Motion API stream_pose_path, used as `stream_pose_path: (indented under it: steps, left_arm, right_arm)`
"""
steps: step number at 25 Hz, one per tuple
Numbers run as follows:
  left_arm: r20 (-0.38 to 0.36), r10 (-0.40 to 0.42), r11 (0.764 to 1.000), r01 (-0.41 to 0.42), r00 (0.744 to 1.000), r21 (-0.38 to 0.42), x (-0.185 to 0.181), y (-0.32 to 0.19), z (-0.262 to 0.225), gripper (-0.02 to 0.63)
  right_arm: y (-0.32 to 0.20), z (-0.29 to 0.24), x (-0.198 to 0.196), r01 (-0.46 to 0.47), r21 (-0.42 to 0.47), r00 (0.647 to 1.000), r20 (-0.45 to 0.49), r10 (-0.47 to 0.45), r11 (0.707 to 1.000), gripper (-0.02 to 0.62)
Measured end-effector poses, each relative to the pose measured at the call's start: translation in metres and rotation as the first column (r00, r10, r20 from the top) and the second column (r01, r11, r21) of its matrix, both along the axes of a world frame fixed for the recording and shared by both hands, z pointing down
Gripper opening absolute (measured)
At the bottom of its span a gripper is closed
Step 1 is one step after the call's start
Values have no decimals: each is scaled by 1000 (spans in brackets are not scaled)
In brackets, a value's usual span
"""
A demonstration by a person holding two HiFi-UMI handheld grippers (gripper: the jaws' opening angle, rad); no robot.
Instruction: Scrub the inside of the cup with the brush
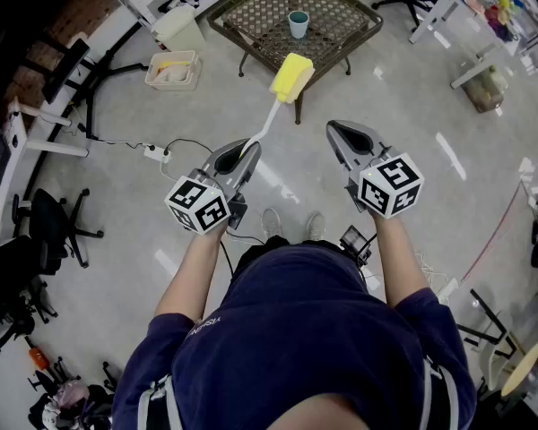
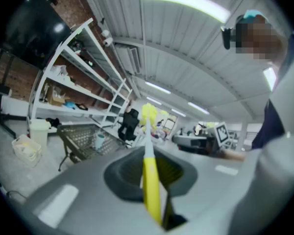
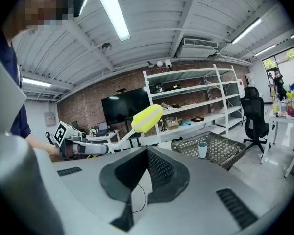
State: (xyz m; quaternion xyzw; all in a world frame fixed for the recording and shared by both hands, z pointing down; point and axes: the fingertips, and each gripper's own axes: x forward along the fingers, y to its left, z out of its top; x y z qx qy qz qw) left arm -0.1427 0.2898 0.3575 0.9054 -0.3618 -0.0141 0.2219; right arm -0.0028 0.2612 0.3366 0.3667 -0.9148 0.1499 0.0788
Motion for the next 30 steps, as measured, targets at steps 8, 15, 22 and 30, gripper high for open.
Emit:
stream_pose_path:
  steps: [8, 15, 22, 30]
  left_arm:
    - [-3, -4, 1000, 4, 1000, 3, -1, -2, 0, 37]
    - [-5, -6, 1000, 6, 1000, 2, -6, -4, 1, 37]
    - [0, -4, 1000, 4, 1000, -6, -16, -5, 5, 37]
    - [-4, 18, 1000, -18, 1000, -4, -43, -9, 10, 37]
  right_arm:
    - [-1, 0, -3, 7, 1, 1000, 8, -7, 1000, 6]
    - [-3, -3, -8, 5, 4, 1000, 27, -5, 1000, 6]
    - [-6, 4, -13, -20, -7, 999, 31, 21, 1000, 8]
    - [-7, 6, -38, -53, -16, 998, 31, 54, 998, 8]
